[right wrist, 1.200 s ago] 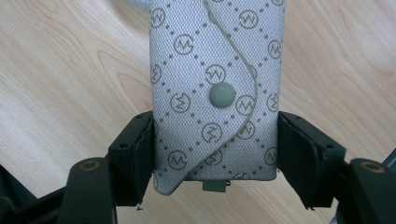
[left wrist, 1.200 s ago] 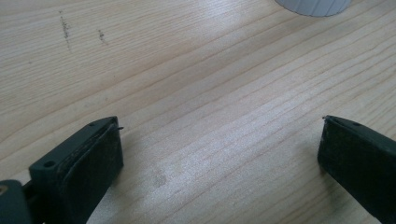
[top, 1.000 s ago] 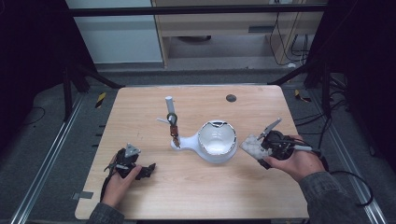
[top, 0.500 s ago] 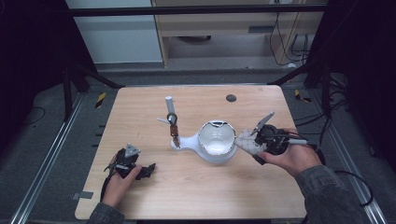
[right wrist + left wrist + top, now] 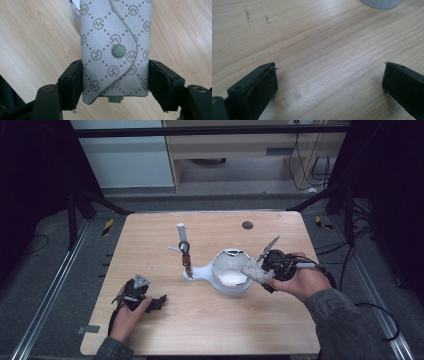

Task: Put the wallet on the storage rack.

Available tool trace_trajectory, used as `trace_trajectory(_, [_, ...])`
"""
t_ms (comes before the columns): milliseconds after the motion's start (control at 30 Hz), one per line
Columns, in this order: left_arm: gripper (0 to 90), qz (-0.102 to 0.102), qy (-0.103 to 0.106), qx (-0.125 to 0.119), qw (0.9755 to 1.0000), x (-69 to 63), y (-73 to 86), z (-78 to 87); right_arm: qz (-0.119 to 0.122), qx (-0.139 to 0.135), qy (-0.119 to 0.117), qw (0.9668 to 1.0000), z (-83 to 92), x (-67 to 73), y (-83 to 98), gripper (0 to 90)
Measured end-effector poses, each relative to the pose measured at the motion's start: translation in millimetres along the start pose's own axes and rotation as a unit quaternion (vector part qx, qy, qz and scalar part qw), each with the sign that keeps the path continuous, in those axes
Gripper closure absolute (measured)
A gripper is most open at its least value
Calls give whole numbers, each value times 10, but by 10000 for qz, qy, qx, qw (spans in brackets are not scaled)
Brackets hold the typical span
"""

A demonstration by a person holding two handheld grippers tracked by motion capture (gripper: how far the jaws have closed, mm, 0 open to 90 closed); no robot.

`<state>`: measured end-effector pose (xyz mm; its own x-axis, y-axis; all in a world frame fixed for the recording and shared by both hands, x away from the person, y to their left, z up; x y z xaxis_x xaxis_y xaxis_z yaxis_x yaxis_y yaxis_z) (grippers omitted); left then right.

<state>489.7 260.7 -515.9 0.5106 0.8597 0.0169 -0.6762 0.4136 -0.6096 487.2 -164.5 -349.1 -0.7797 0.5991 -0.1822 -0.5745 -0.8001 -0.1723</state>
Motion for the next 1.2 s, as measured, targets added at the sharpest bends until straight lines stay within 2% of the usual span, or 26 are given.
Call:
trace_trajectory(433, [0,1,-2,-2,10000,0,0,-1,265,122,8,9996,-46,101,-216,323])
trace_trajectory(733, [0,-1,-5,-2,10000,0,0,-1,294,235,43,9993,-144,165,-402,323])
trace_trajectory(967, [0,-8,-4,1,10000,0,0,-1,401,383,22,9985,-207,203,-494,322])
trace_trajectory(1200, [0,-8,-1,2,10000,0,0,-1,384,464,17,9982,-257,198,-550,322])
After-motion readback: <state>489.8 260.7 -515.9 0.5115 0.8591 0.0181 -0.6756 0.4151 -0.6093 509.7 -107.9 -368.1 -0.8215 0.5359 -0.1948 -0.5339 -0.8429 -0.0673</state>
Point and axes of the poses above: each handheld gripper's, and its own axes: z roughly backward along the jaws, y roughly out of its underside, x roughly to its left, the point moved 1 cm from there along -z, roughly forward along the jaws, and after that the axes turned 8 degrees about x, right-handed, at the moved point
